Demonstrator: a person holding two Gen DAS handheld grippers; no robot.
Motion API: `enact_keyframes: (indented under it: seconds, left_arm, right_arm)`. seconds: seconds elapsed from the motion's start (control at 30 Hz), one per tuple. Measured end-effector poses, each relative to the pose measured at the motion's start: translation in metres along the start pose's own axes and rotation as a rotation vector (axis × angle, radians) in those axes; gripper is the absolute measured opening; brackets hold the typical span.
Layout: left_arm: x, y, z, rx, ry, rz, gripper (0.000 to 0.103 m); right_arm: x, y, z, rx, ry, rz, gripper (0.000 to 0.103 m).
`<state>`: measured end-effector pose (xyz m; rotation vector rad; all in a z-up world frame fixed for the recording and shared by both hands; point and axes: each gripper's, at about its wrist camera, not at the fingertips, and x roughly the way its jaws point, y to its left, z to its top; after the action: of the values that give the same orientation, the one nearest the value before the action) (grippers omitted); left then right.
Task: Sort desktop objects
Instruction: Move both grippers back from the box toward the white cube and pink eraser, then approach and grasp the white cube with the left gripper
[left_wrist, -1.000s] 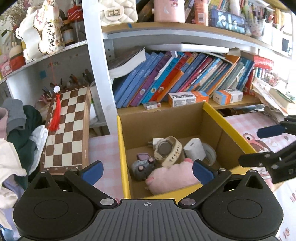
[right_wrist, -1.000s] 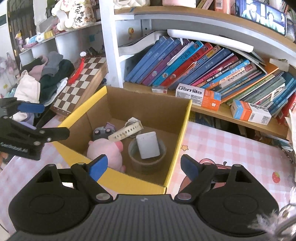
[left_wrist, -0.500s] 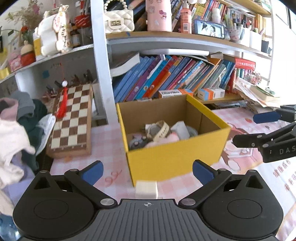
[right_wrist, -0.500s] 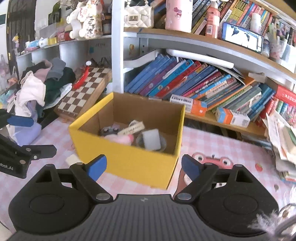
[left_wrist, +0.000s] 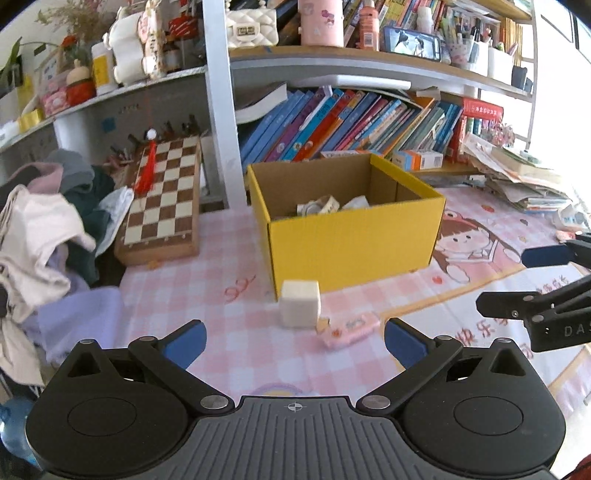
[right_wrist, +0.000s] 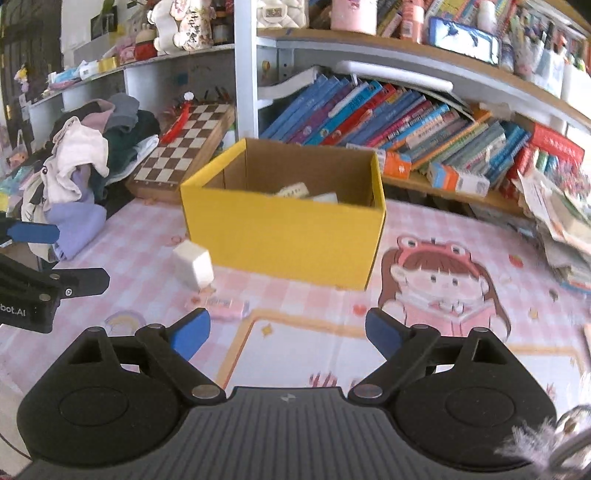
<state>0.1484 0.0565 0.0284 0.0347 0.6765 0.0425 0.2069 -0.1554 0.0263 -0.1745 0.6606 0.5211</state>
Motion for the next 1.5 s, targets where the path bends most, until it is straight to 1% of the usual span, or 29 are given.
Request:
enact_keyframes:
  seconds: [0.17, 0.3, 0.47, 0.77, 0.87, 0.93, 1.03, 1.5]
  left_arm:
    - [-0.003, -0.005, -0.02, 0.008, 0.023, 0.001, 0.103]
    - [-0.005, -0.009, -0.033, 0.011, 0.037, 0.001, 0.103]
    - [-0.005, -0.012, -0.046, 0.02, 0.054, 0.002, 0.103]
    - [-0.004, -0.008, -0.056, 0.002, 0.07, 0.001, 0.103]
    - [-0.004, -0.007, -0.056, -0.003, 0.071, 0.002, 0.103]
    - [-0.004, -0.007, -0.056, -0.002, 0.068, 0.005, 0.103]
    - [-0.003, -0.008, -0.055, 0.011, 0.058, 0.008, 0.103]
    - [0.013, -0.005, -0.049, 0.002, 0.069, 0.0, 0.102]
  right_arm:
    - [-0.003, 0.004, -0.021, 0.029, 0.022, -0.02, 0.092]
    - [-0.005, 0.01, -0.035, 0.047, 0.032, -0.029, 0.094]
    - [-0.005, 0.025, -0.048, 0.001, 0.049, -0.021, 0.096]
    - [0.001, 0.037, -0.053, -0.046, 0.076, 0.018, 0.097]
    - [0.001, 0.038, -0.052, -0.048, 0.075, 0.041, 0.094]
    - [0.002, 0.039, -0.052, -0.051, 0.077, 0.043, 0.084]
    - [0.004, 0.038, -0.05, -0.051, 0.079, 0.044, 0.078]
    - [0.021, 0.03, -0.042, -0.052, 0.105, 0.059, 0.078]
